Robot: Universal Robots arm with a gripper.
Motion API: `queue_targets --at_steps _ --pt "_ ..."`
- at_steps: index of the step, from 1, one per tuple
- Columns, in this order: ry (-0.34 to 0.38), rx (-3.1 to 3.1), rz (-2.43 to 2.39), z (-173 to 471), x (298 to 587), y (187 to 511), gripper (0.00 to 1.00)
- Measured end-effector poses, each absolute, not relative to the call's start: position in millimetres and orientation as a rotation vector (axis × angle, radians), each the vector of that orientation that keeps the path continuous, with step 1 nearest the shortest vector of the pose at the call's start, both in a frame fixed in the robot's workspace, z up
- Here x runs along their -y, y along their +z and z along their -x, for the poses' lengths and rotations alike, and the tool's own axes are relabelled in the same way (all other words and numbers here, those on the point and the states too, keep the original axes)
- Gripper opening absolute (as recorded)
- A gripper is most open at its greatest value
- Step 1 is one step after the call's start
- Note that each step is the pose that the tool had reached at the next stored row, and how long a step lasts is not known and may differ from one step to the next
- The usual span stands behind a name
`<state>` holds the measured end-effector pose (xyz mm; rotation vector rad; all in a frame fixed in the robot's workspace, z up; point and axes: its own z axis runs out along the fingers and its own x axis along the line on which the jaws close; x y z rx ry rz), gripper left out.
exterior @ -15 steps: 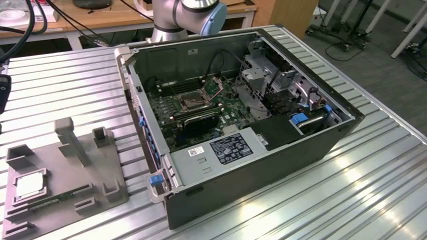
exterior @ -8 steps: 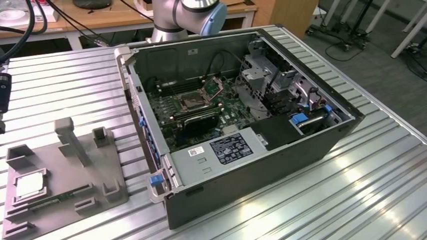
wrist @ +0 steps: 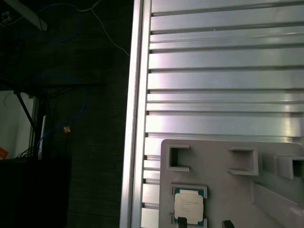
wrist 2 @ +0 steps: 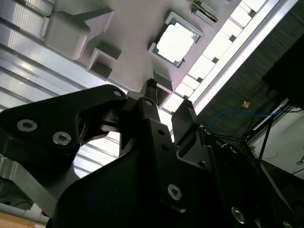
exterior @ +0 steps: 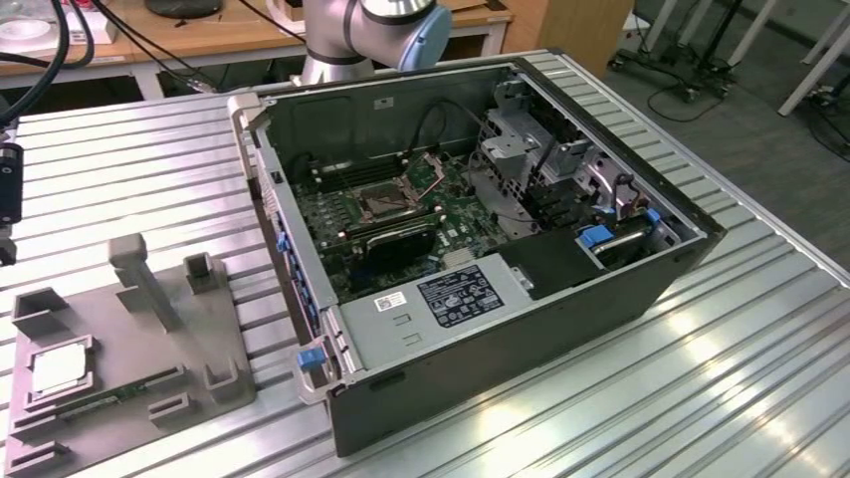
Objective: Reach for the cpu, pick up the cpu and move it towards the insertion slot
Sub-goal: 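Reach for the cpu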
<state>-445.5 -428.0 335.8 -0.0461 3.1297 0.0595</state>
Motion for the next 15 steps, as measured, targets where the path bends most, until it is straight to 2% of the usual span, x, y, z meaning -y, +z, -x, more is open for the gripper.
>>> queue_targets --at_steps 1,8,9,15 --pt "0.059 -3.13 0.046 445.6 428.0 335.5 0.4" --pt "0.059 -3.122 0.046 448.4 428.0 325.4 0.42" --pt "0.059 -3.121 0.046 448.7 428.5 323.9 0.47" --pt "0.059 -3.118 0.046 450.9 432.0 314.6 0.47"
